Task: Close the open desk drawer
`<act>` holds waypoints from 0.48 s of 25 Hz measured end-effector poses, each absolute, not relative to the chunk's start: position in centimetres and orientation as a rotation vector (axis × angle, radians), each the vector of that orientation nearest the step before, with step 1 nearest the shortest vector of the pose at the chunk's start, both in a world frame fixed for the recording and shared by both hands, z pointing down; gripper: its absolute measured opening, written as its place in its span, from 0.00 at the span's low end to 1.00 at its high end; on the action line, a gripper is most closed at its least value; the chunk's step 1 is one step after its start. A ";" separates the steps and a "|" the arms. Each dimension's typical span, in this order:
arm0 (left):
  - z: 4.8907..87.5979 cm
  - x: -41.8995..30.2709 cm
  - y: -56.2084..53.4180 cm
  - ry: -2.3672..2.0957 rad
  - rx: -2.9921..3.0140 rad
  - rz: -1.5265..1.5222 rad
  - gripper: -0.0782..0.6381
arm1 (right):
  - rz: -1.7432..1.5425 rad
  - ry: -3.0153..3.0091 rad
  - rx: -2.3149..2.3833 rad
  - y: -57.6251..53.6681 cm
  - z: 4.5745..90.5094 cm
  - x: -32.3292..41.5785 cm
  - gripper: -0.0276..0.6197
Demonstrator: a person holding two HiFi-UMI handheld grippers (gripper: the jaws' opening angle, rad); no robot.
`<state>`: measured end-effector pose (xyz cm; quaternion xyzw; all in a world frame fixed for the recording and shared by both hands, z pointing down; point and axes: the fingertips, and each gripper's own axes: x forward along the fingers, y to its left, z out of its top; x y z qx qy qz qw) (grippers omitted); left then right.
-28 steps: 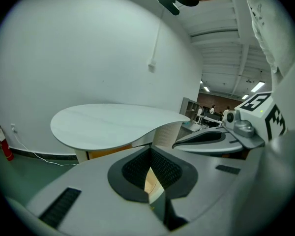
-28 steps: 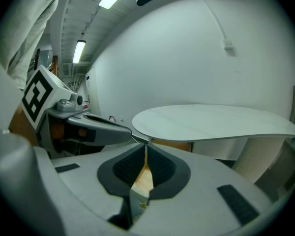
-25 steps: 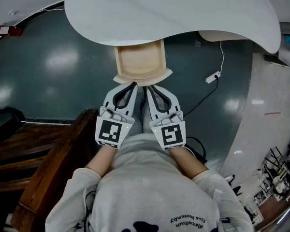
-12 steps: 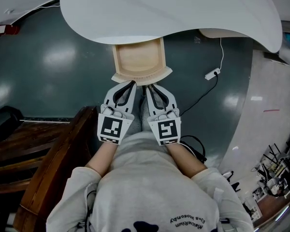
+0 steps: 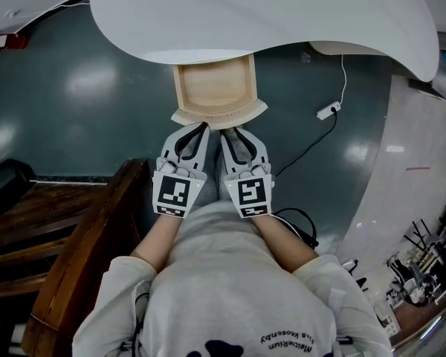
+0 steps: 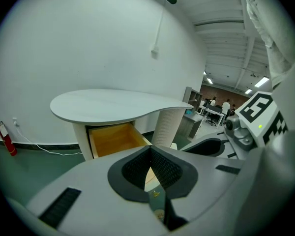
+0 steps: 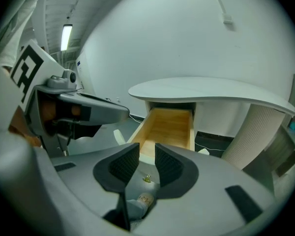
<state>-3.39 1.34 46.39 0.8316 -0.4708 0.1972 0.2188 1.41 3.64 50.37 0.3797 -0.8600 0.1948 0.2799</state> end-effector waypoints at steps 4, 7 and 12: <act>47.4 -3.4 1.5 -1.300 2.284 0.560 0.12 | 0.522 -2.274 0.985 4.1 51.7 1.5 0.18; 48.2 -3.4 1.8 -1.296 2.272 0.571 0.12 | 0.548 -2.236 0.990 4.2 52.8 2.0 0.19; 49.4 -3.4 2.2 -1.281 2.261 0.590 0.12 | 0.600 -2.178 0.982 4.7 54.7 2.7 0.22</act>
